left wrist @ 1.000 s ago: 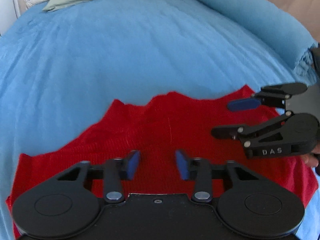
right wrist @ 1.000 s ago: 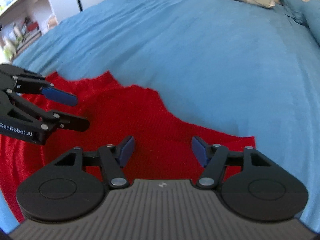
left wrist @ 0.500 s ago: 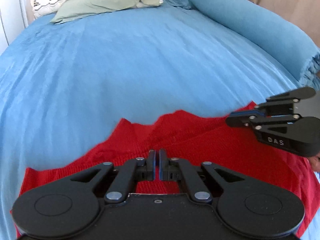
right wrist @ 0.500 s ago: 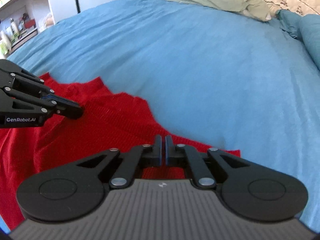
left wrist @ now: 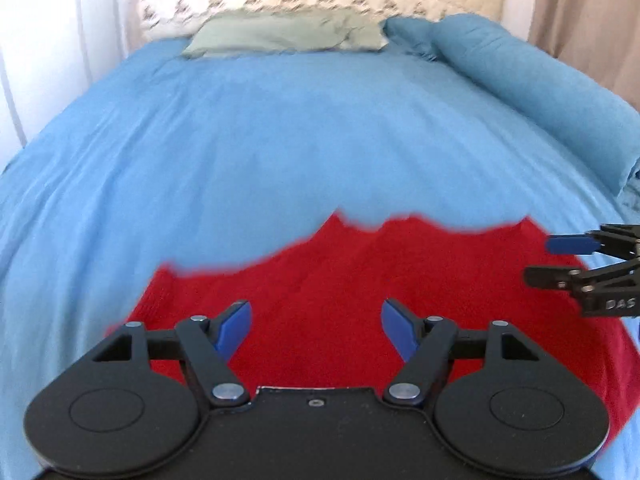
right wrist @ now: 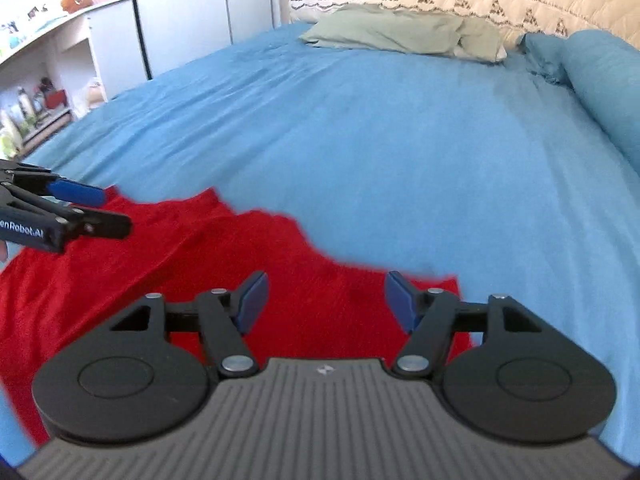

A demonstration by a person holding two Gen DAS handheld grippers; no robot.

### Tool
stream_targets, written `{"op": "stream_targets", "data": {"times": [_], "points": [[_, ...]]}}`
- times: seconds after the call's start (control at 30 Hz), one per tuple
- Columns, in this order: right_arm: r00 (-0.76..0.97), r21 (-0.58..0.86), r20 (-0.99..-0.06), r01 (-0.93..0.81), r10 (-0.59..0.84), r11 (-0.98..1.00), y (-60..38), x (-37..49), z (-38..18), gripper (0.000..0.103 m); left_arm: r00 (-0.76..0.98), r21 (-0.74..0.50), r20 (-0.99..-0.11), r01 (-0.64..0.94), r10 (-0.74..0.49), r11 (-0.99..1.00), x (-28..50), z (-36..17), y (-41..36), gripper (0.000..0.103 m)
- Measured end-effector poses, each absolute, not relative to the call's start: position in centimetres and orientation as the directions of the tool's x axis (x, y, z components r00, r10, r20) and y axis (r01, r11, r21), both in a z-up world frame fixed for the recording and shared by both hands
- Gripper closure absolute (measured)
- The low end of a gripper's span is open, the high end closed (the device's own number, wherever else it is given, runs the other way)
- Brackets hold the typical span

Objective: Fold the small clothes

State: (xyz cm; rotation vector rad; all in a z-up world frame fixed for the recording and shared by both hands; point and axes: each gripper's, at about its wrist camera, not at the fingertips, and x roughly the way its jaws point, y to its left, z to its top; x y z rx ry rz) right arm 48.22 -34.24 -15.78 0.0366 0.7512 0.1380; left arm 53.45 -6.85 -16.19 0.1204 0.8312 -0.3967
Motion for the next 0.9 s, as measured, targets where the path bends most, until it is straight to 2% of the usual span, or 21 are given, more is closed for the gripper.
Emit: {"op": "stream_targets", "data": {"times": [0.13, 0.4, 0.57, 0.73, 0.9], "points": [[0.67, 0.066, -0.728, -0.139, 0.143, 0.988, -34.0, 46.3, -17.8, 0.022, 0.557, -0.04, -0.8, 0.322, -0.223, 0.946, 52.5, -19.0, -3.5, 0.027], [0.681, 0.112, -0.723, -0.049, 0.116, 0.992, -36.9, 45.4, -19.7, 0.02, 0.576, -0.045, -0.782, 0.329, -0.238, 0.943, 51.5, -20.0, -2.4, 0.026], [0.675, 0.105, -0.734, -0.003, 0.08, 0.994, -37.2, 45.2, -19.3, 0.02, 0.559, -0.054, -0.799, 0.299, -0.22, 0.953, 51.4, -19.4, -1.5, 0.026], [0.662, 0.09, -0.748, 0.032, 0.047, 0.995, -38.6, 43.2, -18.6, 0.019, 0.548, -0.008, -0.818, 0.298, -0.178, 0.954, 50.2, -18.7, -0.8, 0.026], [0.669, 0.081, -0.743, 0.125, -0.024, 0.989, -39.8, 40.3, -16.3, 0.017, 0.572, 0.01, -0.807, 0.256, -0.143, 0.967, 48.1, -15.9, -0.8, 0.026]]}}
